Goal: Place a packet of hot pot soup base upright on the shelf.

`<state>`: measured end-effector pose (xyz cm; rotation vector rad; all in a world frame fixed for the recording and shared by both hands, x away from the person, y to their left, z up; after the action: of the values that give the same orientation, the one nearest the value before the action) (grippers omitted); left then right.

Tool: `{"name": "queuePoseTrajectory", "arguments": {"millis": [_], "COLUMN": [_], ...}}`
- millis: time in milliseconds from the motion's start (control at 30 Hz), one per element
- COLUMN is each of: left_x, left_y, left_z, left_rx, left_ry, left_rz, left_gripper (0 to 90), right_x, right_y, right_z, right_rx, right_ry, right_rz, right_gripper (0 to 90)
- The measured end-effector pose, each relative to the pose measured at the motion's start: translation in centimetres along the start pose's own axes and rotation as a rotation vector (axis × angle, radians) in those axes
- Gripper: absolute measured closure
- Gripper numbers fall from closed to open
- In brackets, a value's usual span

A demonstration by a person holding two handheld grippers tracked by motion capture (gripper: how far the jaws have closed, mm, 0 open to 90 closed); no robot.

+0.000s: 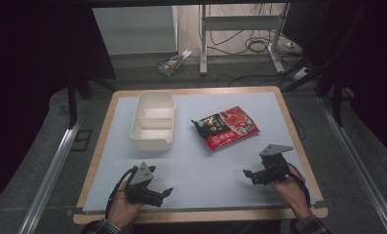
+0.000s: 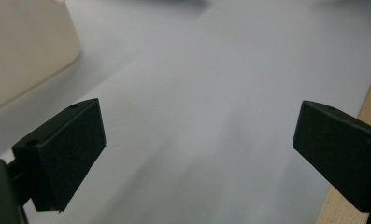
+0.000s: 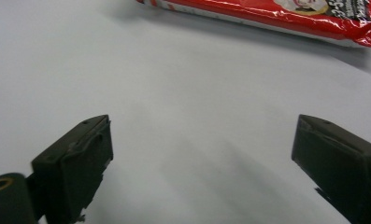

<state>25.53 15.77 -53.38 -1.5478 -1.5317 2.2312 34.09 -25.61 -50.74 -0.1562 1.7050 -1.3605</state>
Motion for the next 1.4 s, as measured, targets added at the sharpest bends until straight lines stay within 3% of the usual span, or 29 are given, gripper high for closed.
{"name": "queuePoseTrajectory", "arguments": {"millis": [167, 533, 800, 1067, 1133, 1233, 1400], "left_x": [0.1, 0.1, 0.1, 0.1, 0.1, 0.1, 0.1], "left_y": [0.2, 0.0, 0.0, 0.0, -0.1, -0.1, -0.1], "left_z": [0.1, 0.0, 0.3, 0.4, 0.4, 0.4, 0.4], "left_rx": [-0.016, -0.003, -0.027, -0.028, -0.029, -0.032, -0.039], "left_ry": [0.048, 0.036, 0.067, 0.069, 0.069, 0.067, 0.069], "left_rz": [-0.027, -0.007, -0.018, -0.012, -0.012, -0.013, -0.015], "left_gripper": [2.4, 1.6, 1.3, 1.3, 1.3, 1.3, 1.4], "right_x": [0.0, -0.1, -0.6, -1.8, -2.4, -3.1, -4.7], "right_y": [0.6, 1.2, 1.7, 2.0, 2.1, 1.9, 1.9], "right_z": [0.4, 0.5, 0.0, -0.6, -0.7, -0.5, -0.2], "right_rx": [-0.004, -0.008, -0.007, -0.018, -0.023, -0.049, -0.028], "right_ry": [-0.004, -0.007, -0.013, 0.002, 0.020, 0.041, 0.016], "right_rz": [-0.001, -0.031, -0.051, -0.064, -0.088, -0.075, -0.063], "right_gripper": [3.8, 1.9, 2.2, 0.9, 7.2, 19.6, 38.5]}}
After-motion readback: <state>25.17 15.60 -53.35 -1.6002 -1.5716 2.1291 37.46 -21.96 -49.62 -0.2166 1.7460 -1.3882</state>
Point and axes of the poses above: each handheld gripper's, and its own axes: y roughly forward along the jaws, x roughly out of its underside, z roughly to its right, the point moved 1 cm from there along y, roughly forward along the jaws, and after that the axes turned 10 degrees about -z, right-handed, at the moved point
